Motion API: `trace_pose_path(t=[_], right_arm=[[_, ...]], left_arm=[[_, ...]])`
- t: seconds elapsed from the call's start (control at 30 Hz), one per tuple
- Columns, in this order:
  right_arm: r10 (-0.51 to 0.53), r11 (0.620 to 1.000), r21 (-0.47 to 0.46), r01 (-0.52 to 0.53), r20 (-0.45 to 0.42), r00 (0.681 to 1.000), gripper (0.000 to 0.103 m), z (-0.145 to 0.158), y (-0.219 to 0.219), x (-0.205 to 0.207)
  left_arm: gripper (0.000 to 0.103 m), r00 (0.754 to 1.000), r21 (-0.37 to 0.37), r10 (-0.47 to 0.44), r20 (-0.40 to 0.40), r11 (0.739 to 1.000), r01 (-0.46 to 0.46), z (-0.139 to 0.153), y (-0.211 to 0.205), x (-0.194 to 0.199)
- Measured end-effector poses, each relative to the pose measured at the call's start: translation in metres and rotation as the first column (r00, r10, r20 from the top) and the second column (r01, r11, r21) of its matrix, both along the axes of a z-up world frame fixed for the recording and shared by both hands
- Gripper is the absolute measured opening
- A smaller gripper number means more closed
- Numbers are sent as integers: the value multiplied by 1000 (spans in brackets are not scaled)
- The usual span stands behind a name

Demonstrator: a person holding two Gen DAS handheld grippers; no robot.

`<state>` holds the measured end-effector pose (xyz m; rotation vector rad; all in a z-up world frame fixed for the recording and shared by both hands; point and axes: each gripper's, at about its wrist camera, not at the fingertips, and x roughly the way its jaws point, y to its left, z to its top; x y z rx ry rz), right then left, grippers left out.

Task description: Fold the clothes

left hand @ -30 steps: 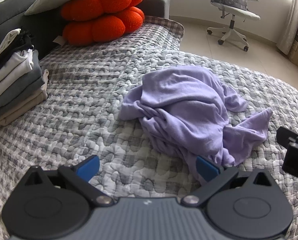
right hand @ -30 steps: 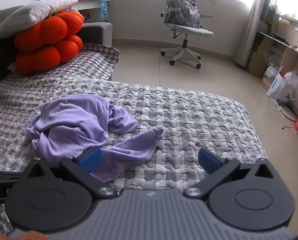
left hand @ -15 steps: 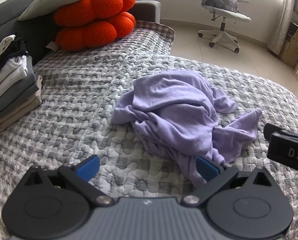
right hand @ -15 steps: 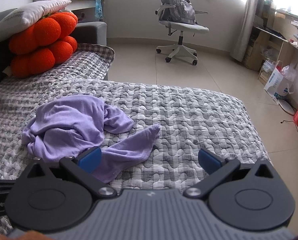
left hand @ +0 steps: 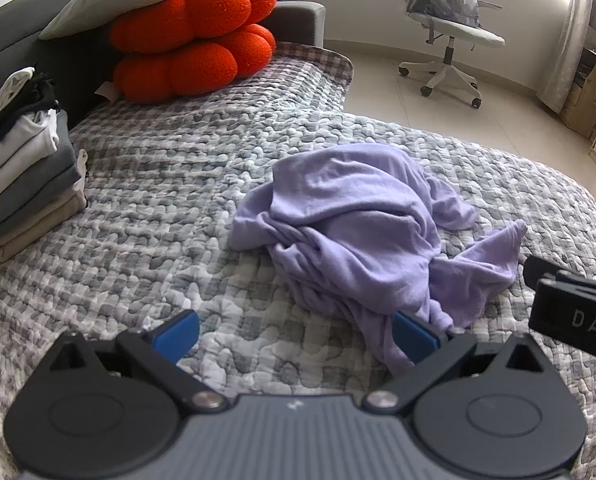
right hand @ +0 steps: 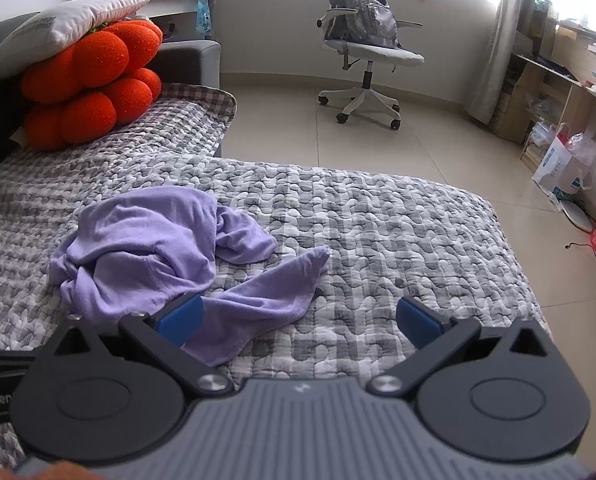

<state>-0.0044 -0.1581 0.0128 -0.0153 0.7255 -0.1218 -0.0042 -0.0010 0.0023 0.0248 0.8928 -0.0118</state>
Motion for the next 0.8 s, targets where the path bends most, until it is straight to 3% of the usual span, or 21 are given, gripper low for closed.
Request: trace_pose_path(t=[0.8], right_arm=[[15, 1000, -3, -15, -6, 1000, 103, -1, 4, 0]], left_arm=[[103, 1000, 14, 17, -4, 1000, -17, -2, -1, 1]])
